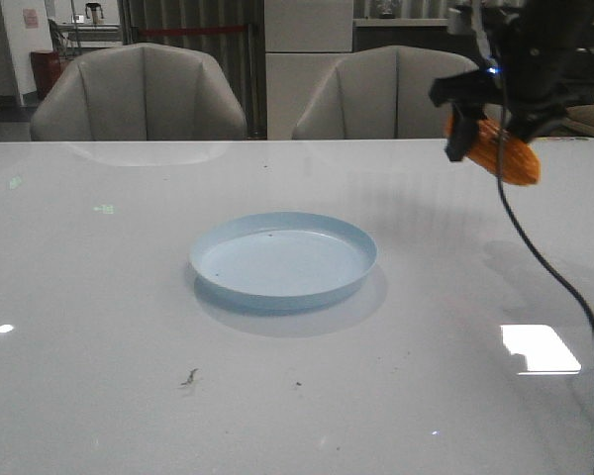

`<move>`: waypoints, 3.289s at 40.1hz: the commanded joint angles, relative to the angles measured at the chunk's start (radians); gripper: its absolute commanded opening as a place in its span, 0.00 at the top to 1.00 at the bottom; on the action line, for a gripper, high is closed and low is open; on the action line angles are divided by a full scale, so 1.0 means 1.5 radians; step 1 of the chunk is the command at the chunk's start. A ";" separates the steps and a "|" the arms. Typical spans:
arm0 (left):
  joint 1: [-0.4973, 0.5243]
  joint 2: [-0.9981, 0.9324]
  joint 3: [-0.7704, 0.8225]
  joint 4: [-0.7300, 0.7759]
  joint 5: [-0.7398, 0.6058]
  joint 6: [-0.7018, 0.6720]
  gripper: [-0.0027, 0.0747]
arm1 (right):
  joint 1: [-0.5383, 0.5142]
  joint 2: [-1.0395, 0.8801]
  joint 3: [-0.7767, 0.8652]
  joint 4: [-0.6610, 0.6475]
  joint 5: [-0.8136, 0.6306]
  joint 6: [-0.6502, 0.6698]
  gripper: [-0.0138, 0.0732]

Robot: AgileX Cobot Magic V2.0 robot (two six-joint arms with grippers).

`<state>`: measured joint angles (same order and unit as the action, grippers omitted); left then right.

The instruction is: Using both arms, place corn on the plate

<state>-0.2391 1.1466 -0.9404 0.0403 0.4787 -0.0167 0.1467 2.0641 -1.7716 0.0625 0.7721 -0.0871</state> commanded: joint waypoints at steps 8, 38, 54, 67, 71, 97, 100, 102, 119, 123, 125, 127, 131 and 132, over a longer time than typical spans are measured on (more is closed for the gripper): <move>0.001 -0.015 -0.018 0.001 -0.060 -0.003 0.53 | 0.132 -0.037 -0.062 0.004 0.001 -0.036 0.63; 0.001 -0.015 -0.018 0.001 -0.060 -0.003 0.53 | 0.228 0.080 -0.081 0.040 0.014 -0.036 0.17; 0.001 -0.015 -0.018 0.018 -0.061 -0.003 0.53 | 0.148 0.005 -0.330 0.035 0.236 0.018 0.17; 0.008 -0.015 -0.018 0.070 -0.061 -0.003 0.53 | 0.005 -0.185 -0.246 0.036 0.265 0.034 0.17; 0.031 -0.015 -0.018 0.069 -0.061 -0.005 0.53 | -0.017 -0.243 -0.156 0.036 0.205 0.034 0.17; 0.146 -0.015 -0.018 0.063 -0.054 -0.005 0.53 | -0.063 -0.704 0.632 0.056 -0.223 0.034 0.17; 0.146 -0.015 -0.018 0.057 -0.054 -0.005 0.53 | -0.063 -0.734 0.650 0.056 -0.253 0.034 0.17; 0.146 -0.015 -0.018 0.053 -0.054 -0.005 0.54 | -0.063 -0.748 0.655 0.056 -0.262 0.034 0.17; 0.146 -0.015 -0.018 0.032 -0.054 -0.005 0.85 | -0.063 -0.757 0.655 0.056 -0.253 0.034 0.17; 0.146 -0.015 -0.018 0.032 -0.054 -0.005 0.85 | -0.063 -0.757 0.655 0.056 -0.253 0.034 0.17; 0.146 -0.015 -0.018 0.032 -0.054 -0.005 0.85 | -0.063 -0.757 0.655 0.056 -0.253 0.034 0.17; 0.146 -0.015 -0.018 0.032 -0.054 -0.005 0.85 | -0.063 -0.757 0.655 0.056 -0.253 0.034 0.17; 0.146 -0.015 -0.018 0.032 -0.054 -0.005 0.85 | -0.063 -0.757 0.655 0.056 -0.253 0.034 0.17; 0.146 -0.015 -0.018 0.032 -0.054 -0.005 0.84 | -0.063 -0.757 0.655 0.056 -0.253 0.034 0.17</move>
<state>-0.0204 1.1466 -0.9404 0.0928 0.4658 -0.0167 0.0601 0.9441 -0.7624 0.1389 0.4648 -0.0343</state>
